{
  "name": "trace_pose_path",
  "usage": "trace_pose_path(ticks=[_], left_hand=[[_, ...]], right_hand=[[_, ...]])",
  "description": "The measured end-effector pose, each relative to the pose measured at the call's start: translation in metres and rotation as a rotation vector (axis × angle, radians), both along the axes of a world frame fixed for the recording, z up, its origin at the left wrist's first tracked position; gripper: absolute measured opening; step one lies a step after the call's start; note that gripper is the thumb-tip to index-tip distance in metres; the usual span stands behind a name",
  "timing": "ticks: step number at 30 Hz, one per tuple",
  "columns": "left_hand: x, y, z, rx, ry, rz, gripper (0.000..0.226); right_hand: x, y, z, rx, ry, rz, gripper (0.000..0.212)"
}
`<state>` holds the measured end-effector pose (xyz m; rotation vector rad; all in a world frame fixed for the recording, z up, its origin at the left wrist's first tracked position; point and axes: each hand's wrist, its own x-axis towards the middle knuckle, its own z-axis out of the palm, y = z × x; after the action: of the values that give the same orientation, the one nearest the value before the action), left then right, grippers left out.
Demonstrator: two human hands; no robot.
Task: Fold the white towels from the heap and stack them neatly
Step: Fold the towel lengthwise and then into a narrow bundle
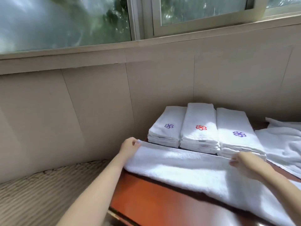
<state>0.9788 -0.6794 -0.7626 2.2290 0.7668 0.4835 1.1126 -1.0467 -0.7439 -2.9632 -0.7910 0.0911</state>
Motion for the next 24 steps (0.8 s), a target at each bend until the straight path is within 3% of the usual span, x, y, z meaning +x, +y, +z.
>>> trace_pose_path(ticks=[3, 10, 13, 15, 17, 20, 22, 24], left_hand=[[0.026, -0.001, -0.016, 0.106, 0.183, 0.137, 0.02], [0.051, 0.002, -0.027, 0.498, 0.234, 0.177, 0.026], [0.053, -0.009, -0.026, 0.553, 0.309, 0.184, 0.019], [0.053, -0.021, -0.023, 0.69, 0.421, 0.225, 0.013], [0.058, -0.041, -0.018, 0.824, 0.508, 0.231, 0.029], [0.078, -0.112, -0.02, 0.841, 0.482, -0.064, 0.034], [0.085, -0.169, -0.027, 0.715, 0.337, -0.304, 0.028], [0.089, -0.211, -0.036, 0.582, 0.309, -0.434, 0.037]], right_hand=[[0.018, 0.008, -0.034, 0.055, -0.01, -0.018, 0.018], [0.046, 0.011, -0.062, 0.104, -0.034, -0.123, 0.027], [0.046, 0.014, -0.06, 0.118, -0.015, -0.153, 0.02], [0.038, 0.019, -0.058, 0.141, -0.049, -0.183, 0.022], [0.026, 0.02, -0.056, 0.144, -0.141, -0.232, 0.026], [0.008, 0.009, -0.049, 0.125, -0.203, -0.329, 0.044], [-0.005, -0.006, -0.049, 0.128, -0.208, -0.353, 0.047], [-0.015, -0.034, -0.047, 0.112, -0.197, -0.372, 0.041]])
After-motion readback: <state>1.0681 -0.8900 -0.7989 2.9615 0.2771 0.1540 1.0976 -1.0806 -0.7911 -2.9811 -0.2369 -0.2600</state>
